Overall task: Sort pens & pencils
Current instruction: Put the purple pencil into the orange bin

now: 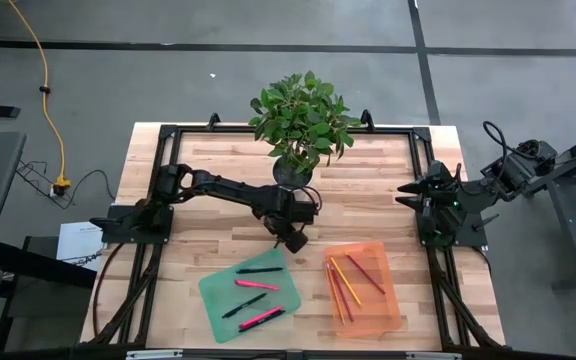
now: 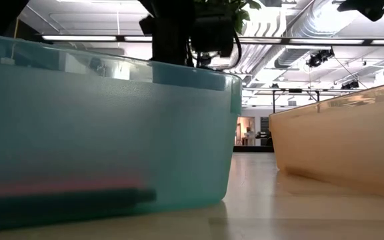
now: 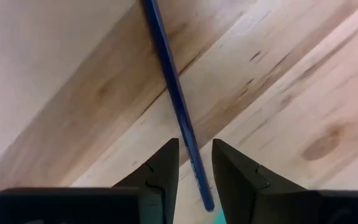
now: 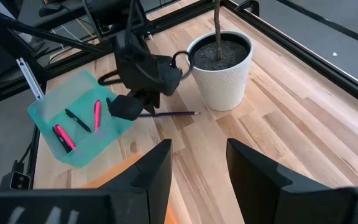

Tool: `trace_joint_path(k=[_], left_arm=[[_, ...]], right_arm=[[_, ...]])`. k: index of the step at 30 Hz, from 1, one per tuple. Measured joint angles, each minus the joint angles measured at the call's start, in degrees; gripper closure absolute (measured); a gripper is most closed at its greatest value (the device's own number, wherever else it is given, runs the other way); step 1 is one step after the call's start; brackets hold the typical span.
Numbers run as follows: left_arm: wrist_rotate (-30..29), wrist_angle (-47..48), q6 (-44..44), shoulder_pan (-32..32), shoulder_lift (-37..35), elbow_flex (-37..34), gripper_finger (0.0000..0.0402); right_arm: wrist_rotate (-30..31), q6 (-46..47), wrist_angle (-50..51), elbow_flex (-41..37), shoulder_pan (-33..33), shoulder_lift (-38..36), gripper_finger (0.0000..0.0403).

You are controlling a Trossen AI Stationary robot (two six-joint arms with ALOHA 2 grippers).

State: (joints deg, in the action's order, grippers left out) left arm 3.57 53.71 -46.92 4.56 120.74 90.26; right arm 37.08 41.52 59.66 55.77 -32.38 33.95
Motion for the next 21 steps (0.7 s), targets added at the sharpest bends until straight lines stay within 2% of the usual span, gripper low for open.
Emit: trace_joint_path(k=[5, 21], left_arm=[[2.38, -0.99, 0.11, -0.02, 1.82, 0.02, 0.0316], [2.16, -1.75, -0.14, -0.02, 2.22, -0.11, 0.0316]], right_arm=[[0.00, 0.00, 0.02, 0.00, 0.00, -0.02, 0.0258], [0.00, -0.04, 0.07, 0.00, 0.00, -0.02, 0.0258]])
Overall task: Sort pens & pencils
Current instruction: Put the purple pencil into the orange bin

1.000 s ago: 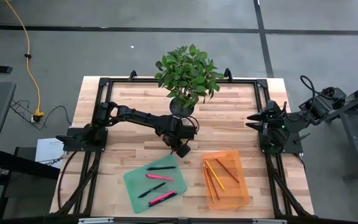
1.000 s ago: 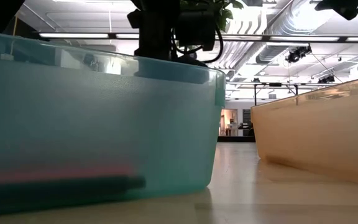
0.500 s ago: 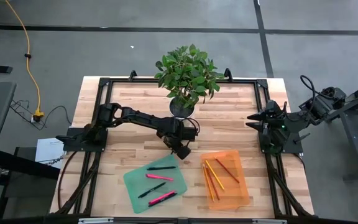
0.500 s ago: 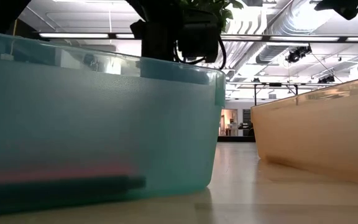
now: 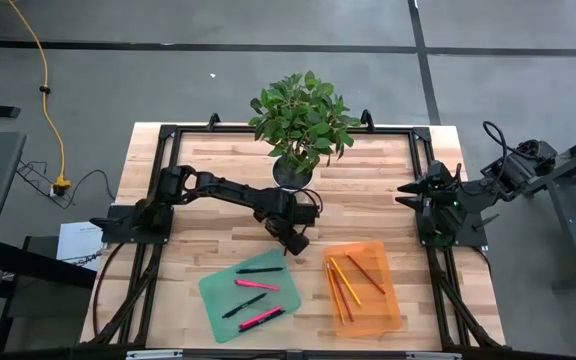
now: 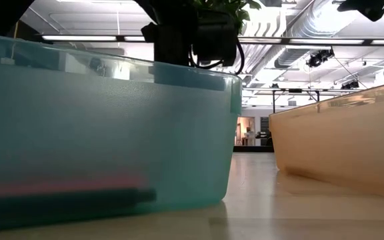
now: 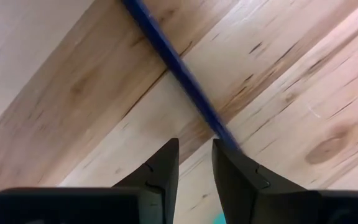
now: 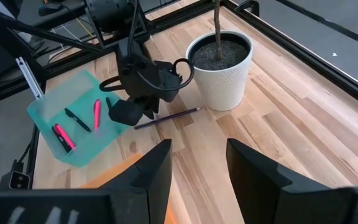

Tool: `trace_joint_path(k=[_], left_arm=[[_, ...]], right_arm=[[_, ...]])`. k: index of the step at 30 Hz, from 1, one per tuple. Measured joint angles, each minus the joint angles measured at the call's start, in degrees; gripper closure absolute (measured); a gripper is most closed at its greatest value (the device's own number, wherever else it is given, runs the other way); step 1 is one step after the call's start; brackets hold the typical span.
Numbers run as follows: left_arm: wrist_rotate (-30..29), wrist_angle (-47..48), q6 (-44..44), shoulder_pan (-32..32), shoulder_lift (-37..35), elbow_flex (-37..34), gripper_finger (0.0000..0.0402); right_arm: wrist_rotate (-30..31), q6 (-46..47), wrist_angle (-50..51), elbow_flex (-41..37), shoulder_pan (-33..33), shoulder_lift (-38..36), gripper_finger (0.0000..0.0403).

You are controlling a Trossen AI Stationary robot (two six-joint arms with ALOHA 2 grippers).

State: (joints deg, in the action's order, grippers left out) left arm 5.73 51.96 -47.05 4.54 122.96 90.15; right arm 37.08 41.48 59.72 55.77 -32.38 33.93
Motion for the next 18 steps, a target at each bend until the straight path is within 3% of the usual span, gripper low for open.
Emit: trace_joint_path(k=[18], left_arm=[[0.70, -4.21, -3.38, -0.02, 0.91, 0.10, 0.0316]], right_arm=[[0.63, -0.44, -0.02, 0.00, 0.00, 0.00, 0.0258]])
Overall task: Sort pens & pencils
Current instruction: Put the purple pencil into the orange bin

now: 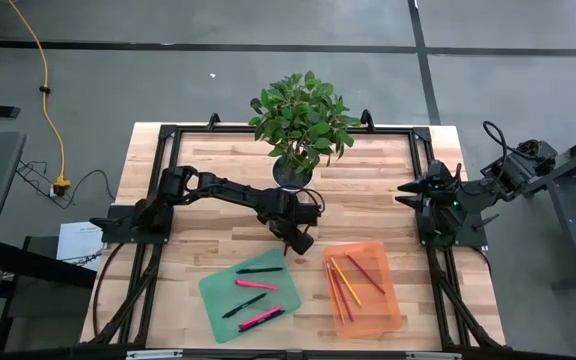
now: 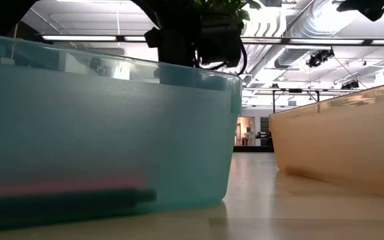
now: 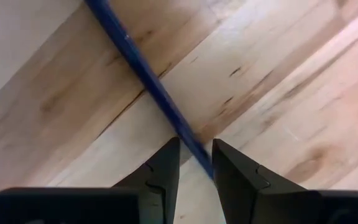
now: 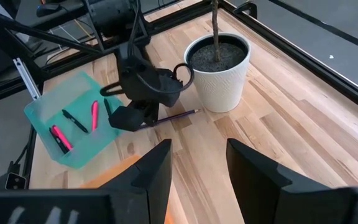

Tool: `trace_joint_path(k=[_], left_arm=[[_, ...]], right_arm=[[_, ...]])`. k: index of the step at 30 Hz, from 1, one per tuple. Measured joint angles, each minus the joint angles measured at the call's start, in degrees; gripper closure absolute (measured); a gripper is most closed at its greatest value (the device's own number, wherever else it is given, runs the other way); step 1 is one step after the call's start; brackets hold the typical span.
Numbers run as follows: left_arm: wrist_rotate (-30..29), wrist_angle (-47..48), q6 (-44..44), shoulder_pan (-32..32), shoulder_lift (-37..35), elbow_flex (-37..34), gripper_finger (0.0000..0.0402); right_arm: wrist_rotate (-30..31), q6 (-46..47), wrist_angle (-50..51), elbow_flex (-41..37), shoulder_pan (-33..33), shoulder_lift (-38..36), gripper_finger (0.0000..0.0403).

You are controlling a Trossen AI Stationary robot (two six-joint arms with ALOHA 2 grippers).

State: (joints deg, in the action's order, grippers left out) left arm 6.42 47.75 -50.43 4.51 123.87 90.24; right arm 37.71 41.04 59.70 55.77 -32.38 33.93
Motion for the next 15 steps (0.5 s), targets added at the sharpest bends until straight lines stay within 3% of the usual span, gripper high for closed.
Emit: trace_joint_path(k=[15], left_arm=[[1.23, 3.12, 2.07, -0.02, 0.88, 0.62, 0.0316]], right_arm=[[0.00, -0.59, 0.02, 0.00, 0.00, 0.02, 0.0258]])
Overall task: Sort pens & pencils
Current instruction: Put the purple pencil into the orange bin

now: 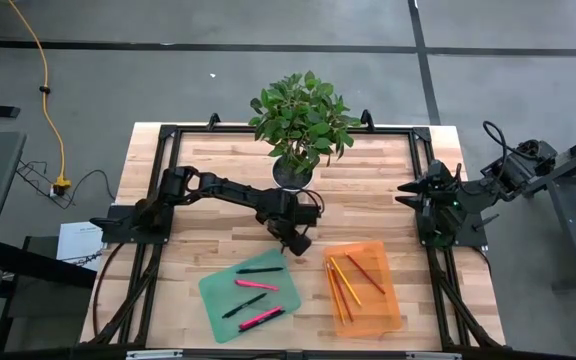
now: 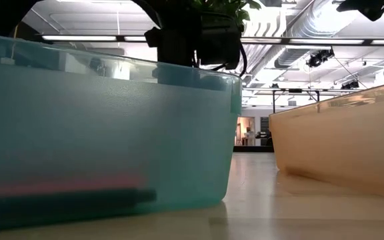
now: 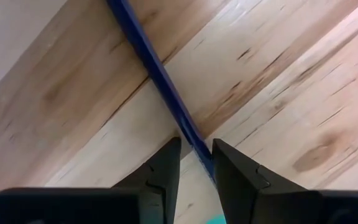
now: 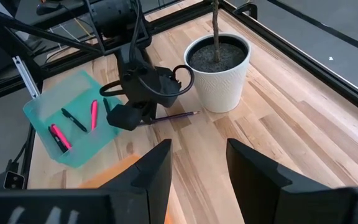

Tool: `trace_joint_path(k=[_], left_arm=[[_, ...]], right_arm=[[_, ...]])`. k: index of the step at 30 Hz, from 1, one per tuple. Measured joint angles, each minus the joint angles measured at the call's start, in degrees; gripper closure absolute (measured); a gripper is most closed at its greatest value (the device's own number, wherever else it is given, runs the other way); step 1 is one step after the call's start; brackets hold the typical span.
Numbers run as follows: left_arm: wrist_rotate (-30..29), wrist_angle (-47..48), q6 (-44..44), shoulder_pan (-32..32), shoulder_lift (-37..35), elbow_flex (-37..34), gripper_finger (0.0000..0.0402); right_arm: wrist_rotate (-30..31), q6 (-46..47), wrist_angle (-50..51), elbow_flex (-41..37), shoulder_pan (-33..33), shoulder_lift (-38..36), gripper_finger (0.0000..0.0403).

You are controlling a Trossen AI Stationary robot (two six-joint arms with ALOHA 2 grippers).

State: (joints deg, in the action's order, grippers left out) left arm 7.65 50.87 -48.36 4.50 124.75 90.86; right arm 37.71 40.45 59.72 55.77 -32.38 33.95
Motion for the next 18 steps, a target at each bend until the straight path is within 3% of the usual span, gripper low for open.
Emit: trace_joint_path(k=[12, 18], left_arm=[[-2.09, 4.99, 1.84, -0.03, 0.07, 0.08, 0.0318], [-3.24, 5.98, 2.64, -0.03, 0.09, 0.04, 0.0351]], right_arm=[[0.00, 0.12, -0.05, 0.00, 0.00, 0.00, 0.0258], [0.00, 0.85, -0.08, 0.00, 0.00, -0.01, 0.0258]])
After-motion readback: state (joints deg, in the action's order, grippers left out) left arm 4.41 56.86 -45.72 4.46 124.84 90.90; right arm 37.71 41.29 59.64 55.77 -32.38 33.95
